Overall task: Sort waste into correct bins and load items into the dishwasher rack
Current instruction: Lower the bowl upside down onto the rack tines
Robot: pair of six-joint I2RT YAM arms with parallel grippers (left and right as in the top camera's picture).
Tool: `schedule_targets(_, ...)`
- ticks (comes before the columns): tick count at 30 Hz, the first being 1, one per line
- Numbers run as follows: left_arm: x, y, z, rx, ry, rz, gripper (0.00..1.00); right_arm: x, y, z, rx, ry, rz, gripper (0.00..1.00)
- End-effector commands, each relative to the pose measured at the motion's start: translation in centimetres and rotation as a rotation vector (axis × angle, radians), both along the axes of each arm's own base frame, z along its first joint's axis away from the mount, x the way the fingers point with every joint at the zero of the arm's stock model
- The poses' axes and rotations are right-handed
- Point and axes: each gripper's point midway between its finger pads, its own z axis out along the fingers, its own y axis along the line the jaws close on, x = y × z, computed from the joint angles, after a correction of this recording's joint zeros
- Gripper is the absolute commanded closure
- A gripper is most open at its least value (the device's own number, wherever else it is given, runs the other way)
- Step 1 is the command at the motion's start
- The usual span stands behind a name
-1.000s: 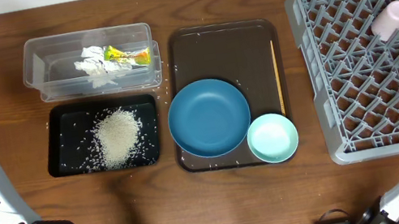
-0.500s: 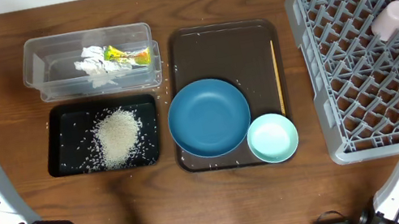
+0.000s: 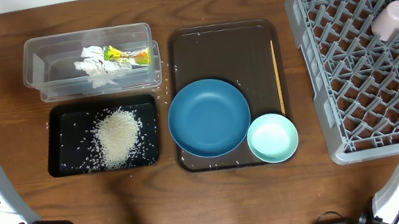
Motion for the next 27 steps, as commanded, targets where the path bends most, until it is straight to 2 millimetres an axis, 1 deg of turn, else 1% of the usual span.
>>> schedule_targets(1, -0.2, 0.1, 0.0, 0.007, 0.013, -0.001, 0.08, -3.3, -4.7, 7.5, -0.467, -0.005, -0.082, 0.01)
schedule_targets(2, -0.2, 0.1, 0.0, 0.007, 0.013, -0.001, 0.08, -3.9, -5.2, 8.1, -0.526, 0.011, -0.086, 0.01)
schedule_targets(4, -0.2, 0.1, 0.0, 0.007, 0.013, -0.001, 0.08, -4.6, -5.7, 8.7, -0.603, 0.036, -0.074, 0.01)
schedule_targets(6, -0.2, 0.1, 0.0, 0.007, 0.013, -0.001, 0.08, -4.9, -6.2, 8.4, -0.63, 0.058, -0.063, 0.01)
schedule_targets(9, -0.2, 0.1, 0.0, 0.007, 0.013, -0.001, 0.08, -4.9, -6.2, 6.5, -0.624, 0.107, -0.034, 0.01)
schedule_targets(12, -0.2, 0.1, 0.0, 0.007, 0.013, -0.001, 0.08, -4.7, -6.2, 4.1, -0.601, 0.157, -0.015, 0.01)
schedule_targets(13, -0.2, 0.1, 0.0, 0.007, 0.013, -0.001, 0.08, -4.5, -6.3, 3.2, -0.599, 0.173, -0.005, 0.14)
schedule_targets(14, -0.2, 0.1, 0.0, 0.007, 0.013, -0.001, 0.08, -4.4, -6.4, 2.4, -0.602, 0.187, 0.006, 0.29)
schedule_targets(15, -0.2, 0.1, 0.0, 0.007, 0.013, -0.001, 0.08, -4.3, -6.5, 1.6, -0.613, 0.207, 0.025, 0.55)
schedule_targets(16, -0.2, 0.1, 0.0, 0.007, 0.013, -0.001, 0.08, -4.3, -6.8, 0.7, -0.622, 0.232, 0.028, 0.76)
schedule_targets(17, -0.2, 0.1, 0.0, 0.007, 0.013, -0.001, 0.08, -4.4, -7.3, -0.3, -0.633, 0.262, 0.023, 0.92)
schedule_targets(19, -0.2, 0.1, 0.0, 0.007, 0.013, -0.001, 0.08, -4.4, -7.8, -1.8, -0.639, 0.3, 0.019, 0.99)
schedule_targets(20, -0.2, 0.1, 0.0, 0.007, 0.013, -0.001, 0.08, -4.3, -7.8, -2.6, -0.642, 0.314, 0.035, 0.99)
schedule_targets(22, -0.2, 0.1, 0.0, 0.007, 0.013, -0.001, 0.08, -4.3, -7.8, -3.4, -0.636, 0.327, 0.04, 0.99)
schedule_targets(24, -0.2, 0.1, 0.0, 0.007, 0.013, -0.001, 0.08, -4.3, -8.0, -3.8, -0.639, 0.341, 0.035, 0.99)
schedule_targets(27, -0.2, 0.1, 0.0, 0.007, 0.013, -0.001, 0.08, -4.7, -8.7, -4.0, -0.662, 0.37, 0.007, 0.99)
